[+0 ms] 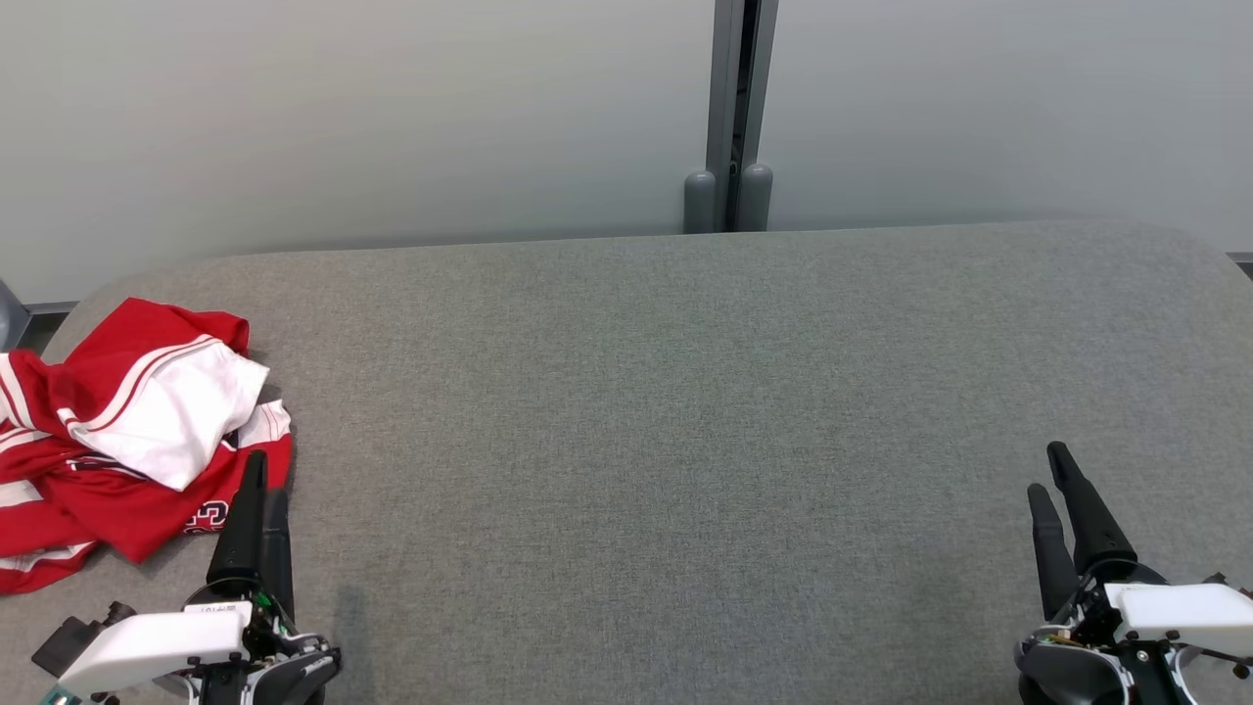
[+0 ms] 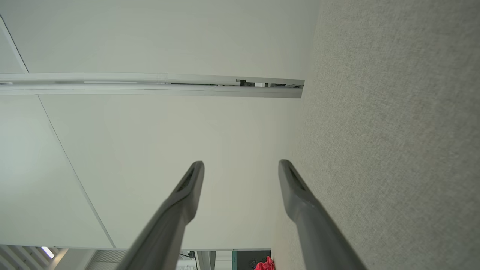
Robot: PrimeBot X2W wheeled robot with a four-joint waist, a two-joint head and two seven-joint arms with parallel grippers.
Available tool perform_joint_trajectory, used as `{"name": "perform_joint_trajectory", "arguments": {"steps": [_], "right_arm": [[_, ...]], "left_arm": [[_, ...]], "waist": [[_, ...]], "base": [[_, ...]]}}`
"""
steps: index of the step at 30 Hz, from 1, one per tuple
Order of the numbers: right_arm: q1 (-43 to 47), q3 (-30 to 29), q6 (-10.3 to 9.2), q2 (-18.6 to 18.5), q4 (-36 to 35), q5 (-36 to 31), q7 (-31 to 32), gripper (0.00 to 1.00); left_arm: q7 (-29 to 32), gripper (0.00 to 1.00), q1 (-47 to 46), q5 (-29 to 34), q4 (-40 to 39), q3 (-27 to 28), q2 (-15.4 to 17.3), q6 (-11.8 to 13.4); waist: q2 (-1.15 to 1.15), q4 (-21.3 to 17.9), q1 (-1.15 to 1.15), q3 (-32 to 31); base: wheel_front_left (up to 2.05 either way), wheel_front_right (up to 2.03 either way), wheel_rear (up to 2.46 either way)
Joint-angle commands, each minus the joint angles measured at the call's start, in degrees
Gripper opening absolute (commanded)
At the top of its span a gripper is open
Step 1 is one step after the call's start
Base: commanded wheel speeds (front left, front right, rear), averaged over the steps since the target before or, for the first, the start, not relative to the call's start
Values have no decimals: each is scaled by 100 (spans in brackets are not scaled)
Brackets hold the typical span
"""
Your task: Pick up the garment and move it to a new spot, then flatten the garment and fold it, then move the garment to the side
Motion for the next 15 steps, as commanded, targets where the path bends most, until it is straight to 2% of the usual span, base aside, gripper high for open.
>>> {"name": "perform_joint_trajectory", "arguments": {"steps": [1, 5, 15], "right_arm": [[-181, 51, 6, -51, -160, -66, -74, 100], [-204, 106, 6, -55, -248, -225, -176, 100], [-242, 291, 7, -66, -415, -906, -435, 100]], "left_arm": [[-60, 100, -160, 48, -157, -19, 57, 0], [-168, 100, -149, 146, -240, -63, 94, -2], [-477, 100, -140, 1026, -316, -231, 226, -4]], "waist": [[0, 0, 0, 0], [0, 1, 0, -1], [0, 2, 0, -2]], "base": [[0, 0, 0], [0, 0, 0], [0, 0, 0]]}}
